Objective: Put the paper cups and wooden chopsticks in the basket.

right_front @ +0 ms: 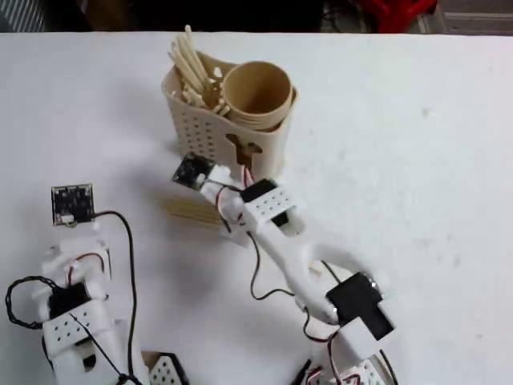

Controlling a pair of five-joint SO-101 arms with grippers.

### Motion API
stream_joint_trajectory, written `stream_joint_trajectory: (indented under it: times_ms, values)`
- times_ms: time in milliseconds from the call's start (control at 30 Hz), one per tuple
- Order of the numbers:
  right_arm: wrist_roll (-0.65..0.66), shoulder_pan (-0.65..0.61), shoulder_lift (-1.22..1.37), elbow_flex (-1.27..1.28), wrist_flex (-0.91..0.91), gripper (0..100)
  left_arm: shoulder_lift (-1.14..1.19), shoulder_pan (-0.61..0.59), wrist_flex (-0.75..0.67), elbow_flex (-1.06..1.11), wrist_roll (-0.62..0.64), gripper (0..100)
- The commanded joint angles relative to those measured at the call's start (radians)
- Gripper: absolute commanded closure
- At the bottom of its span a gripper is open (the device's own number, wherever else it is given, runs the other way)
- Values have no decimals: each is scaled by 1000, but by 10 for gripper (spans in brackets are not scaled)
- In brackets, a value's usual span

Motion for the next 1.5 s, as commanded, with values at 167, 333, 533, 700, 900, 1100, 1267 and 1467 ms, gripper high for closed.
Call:
stream_joint_trajectory:
  times_ms: [167,333,533,700,900,1100,1267,1467]
  values:
    - [11,19,-10,-6,-10,972,-13,12,-23,-3,-9,924]
    - [3,18,-79,-5,21,981,-13,12,-23,-3,-9,924]
    - [11,19,-139,6,59,914,-13,12,-23,-3,-9,924]
    - [61,19,-33,3,48,860,-13,12,-23,-3,-9,924]
    - [64,21,-10,3,27,940,-13,12,-23,-3,-9,924]
    - [63,21,-33,3,31,983,-13,12,-23,-3,-9,924]
    - [-9,18,-189,8,77,982,-13,12,-23,-3,-9,924]
    - [-121,10,-433,6,116,982,-13,12,-23,-3,-9,924]
